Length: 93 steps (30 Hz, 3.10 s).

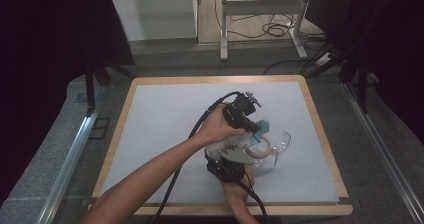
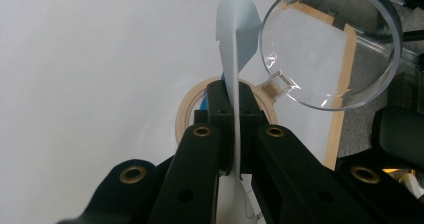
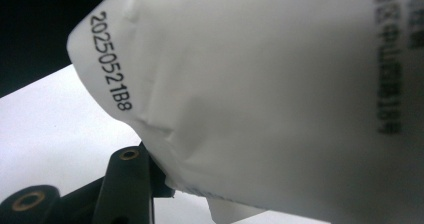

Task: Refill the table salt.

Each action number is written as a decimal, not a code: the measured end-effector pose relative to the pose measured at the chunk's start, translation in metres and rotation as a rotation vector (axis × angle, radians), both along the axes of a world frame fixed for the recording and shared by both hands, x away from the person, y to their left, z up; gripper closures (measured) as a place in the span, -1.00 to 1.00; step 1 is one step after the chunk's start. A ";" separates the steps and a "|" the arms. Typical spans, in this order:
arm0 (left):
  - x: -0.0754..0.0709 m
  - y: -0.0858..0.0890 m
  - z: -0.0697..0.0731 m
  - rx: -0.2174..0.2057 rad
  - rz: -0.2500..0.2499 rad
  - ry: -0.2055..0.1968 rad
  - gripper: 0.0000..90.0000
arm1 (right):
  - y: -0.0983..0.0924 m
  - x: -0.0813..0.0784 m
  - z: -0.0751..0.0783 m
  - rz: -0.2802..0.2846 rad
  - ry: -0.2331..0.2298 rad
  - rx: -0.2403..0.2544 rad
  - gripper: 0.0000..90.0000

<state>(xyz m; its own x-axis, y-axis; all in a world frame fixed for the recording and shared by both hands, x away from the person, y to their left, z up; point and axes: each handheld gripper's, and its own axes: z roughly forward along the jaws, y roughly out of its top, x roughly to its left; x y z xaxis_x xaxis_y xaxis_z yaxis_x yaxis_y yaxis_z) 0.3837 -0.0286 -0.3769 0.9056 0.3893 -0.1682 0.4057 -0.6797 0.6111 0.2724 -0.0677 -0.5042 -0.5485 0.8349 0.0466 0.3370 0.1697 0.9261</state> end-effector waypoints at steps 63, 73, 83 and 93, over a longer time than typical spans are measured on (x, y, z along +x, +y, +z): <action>-0.001 0.005 0.004 -0.002 -0.004 0.002 1.00 | -0.006 -0.001 -0.004 -0.006 0.011 0.003 0.10; -0.003 0.010 0.007 -0.007 -0.004 -0.001 1.00 | -0.005 -0.001 -0.004 -0.006 0.008 0.000 0.09; -0.004 0.008 0.007 -0.001 -0.010 -0.006 1.00 | -0.006 -0.001 -0.004 -0.008 0.011 0.004 0.09; -0.004 0.001 0.011 0.016 -0.016 -0.012 1.00 | -0.004 0.001 0.003 -0.013 0.013 0.058 0.08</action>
